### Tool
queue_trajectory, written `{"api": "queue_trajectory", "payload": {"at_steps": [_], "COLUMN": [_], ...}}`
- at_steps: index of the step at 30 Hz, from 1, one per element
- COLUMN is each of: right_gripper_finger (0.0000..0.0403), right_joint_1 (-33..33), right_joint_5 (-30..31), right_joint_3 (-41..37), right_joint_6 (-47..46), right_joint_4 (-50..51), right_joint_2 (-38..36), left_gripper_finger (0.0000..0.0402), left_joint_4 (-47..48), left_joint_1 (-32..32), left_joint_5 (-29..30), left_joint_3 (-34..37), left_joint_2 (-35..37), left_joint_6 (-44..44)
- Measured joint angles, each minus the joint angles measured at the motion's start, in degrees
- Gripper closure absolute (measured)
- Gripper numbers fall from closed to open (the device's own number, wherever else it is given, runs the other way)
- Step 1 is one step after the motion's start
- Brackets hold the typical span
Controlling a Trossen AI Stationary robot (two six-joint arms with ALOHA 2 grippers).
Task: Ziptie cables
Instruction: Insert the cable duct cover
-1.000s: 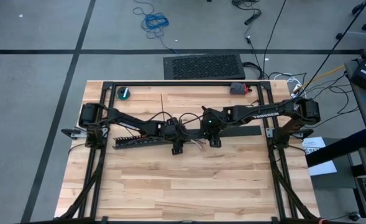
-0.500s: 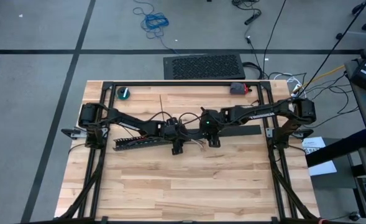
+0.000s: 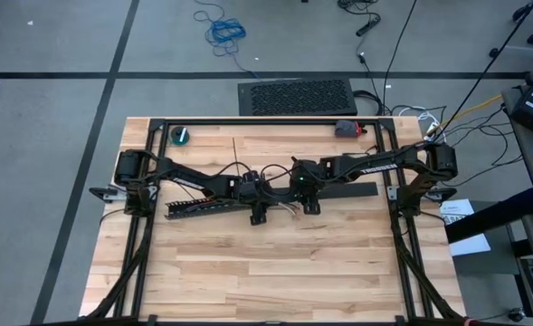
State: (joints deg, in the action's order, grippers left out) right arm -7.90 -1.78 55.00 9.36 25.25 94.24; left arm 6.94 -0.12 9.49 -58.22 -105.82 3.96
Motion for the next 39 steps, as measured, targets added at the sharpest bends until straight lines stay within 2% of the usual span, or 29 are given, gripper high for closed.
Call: {"api": "queue_trajectory", "payload": {"at_steps": [4,9,12,24,32,35,37,39], "right_gripper_finger": [0.0184,0.0136,0.0125,0.0132,0.0131,0.0133,0.0146,0.018], "right_joint_1": [0.01,0.02,0.02,0.15,2.17,2.43,2.4,2.4], "right_joint_5": [0.0,0.02,0.17,-1.13,-1.5,-1.51,-1.34,-0.88], "right_joint_3": [0.0,0.0,0.0,0.1,7.37,7.91,7.65,6.51], "right_joint_6": [0.33,0.31,0.31,-0.39,0.44,0.25,-0.92,-2.12], "right_joint_4": [-0.16,-0.7,-0.62,0.05,3.99,3.56,2.6,1.38], "right_joint_2": [0.0,0.04,0.04,-0.51,-1.62,-1.56,-0.91,-0.34], "left_gripper_finger": [0.0167,0.0167,0.0167,0.0167,0.0167,0.0167,0.0167,0.0167], "left_joint_4": [0.04,0.02,0.02,0.49,0.84,1.07,1.11,1.12], "left_joint_1": [-0.17,-0.28,-0.28,-0.28,-0.33,-0.37,-0.39,-0.39], "left_joint_5": [-0.04,-0.3,-0.34,-0.34,-0.34,-0.3,-0.3,-0.3], "left_joint_3": [0.0,0.0,0.0,-0.04,-0.07,-0.07,-0.06,-0.07], "left_joint_2": [0.0,0.0,0.0,0.0,0.0,0.0,0.0,0.0], "left_joint_6": [-0.19,-0.19,-0.19,-0.17,-0.03,0.16,0.16,0.14]}}
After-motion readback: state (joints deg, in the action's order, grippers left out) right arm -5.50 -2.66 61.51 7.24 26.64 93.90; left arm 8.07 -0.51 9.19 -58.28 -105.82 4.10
